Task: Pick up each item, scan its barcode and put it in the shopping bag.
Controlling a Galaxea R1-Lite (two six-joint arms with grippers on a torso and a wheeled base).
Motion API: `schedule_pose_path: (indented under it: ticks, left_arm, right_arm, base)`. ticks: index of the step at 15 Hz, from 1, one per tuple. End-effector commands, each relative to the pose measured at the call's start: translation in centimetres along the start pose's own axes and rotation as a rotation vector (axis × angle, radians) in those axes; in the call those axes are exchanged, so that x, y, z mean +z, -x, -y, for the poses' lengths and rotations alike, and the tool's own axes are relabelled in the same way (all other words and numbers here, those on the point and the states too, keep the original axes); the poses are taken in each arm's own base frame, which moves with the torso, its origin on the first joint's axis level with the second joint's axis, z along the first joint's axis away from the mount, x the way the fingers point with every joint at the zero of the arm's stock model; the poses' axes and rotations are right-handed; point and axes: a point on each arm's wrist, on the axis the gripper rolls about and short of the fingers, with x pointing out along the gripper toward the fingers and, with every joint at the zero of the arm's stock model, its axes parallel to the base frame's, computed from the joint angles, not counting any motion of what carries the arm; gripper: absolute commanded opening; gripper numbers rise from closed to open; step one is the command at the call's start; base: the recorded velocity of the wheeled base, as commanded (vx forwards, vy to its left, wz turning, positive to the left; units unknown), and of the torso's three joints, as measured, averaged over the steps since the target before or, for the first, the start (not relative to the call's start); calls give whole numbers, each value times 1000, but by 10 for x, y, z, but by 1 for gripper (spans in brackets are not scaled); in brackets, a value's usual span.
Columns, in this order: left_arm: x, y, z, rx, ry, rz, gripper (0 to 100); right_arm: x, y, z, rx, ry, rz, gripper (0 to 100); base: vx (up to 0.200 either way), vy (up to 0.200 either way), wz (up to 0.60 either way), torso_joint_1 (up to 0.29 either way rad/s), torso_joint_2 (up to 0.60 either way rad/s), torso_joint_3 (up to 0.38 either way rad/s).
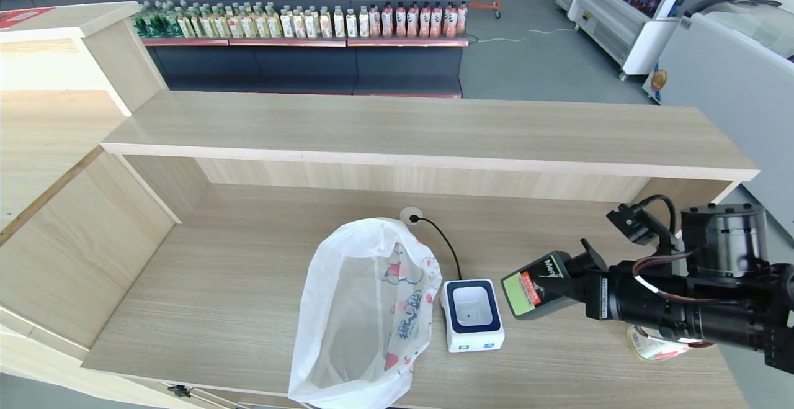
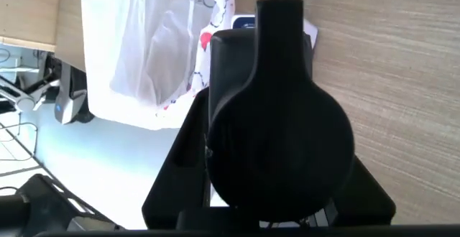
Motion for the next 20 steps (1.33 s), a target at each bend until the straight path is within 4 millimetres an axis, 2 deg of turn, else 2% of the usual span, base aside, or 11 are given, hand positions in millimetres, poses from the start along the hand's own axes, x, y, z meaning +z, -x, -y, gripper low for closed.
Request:
schedule_pose_path:
  ticks: [1,6,10,17,20]
  left_arm:
    - [0,0,0,1,-1,0,100]
    - [0,0,0,1,-1,0,100]
    - [0,0,0,1,-1,0,100]
    - [0,0,0,1,-1,0,100]
    - [0,0,0,1,-1,0,100]
  right_arm:
    - [-14,-27,13,-40,-22,-69,0]
    - [-28,-52,27,-92,-16,-105,0]
    - [-34,-61,20,-34,-10,-136,0]
    - [-40,-110,10,56,55,-90,0]
    - [-38,-122,11,61,60,-84,0]
  base:
    - [0,0,0,0,0,0]
    - [0,0,0,0,0,0]
    - [0,0,0,0,0,0]
    - [0,0,0,0,0,0]
    - [0,0,0,0,0,0]
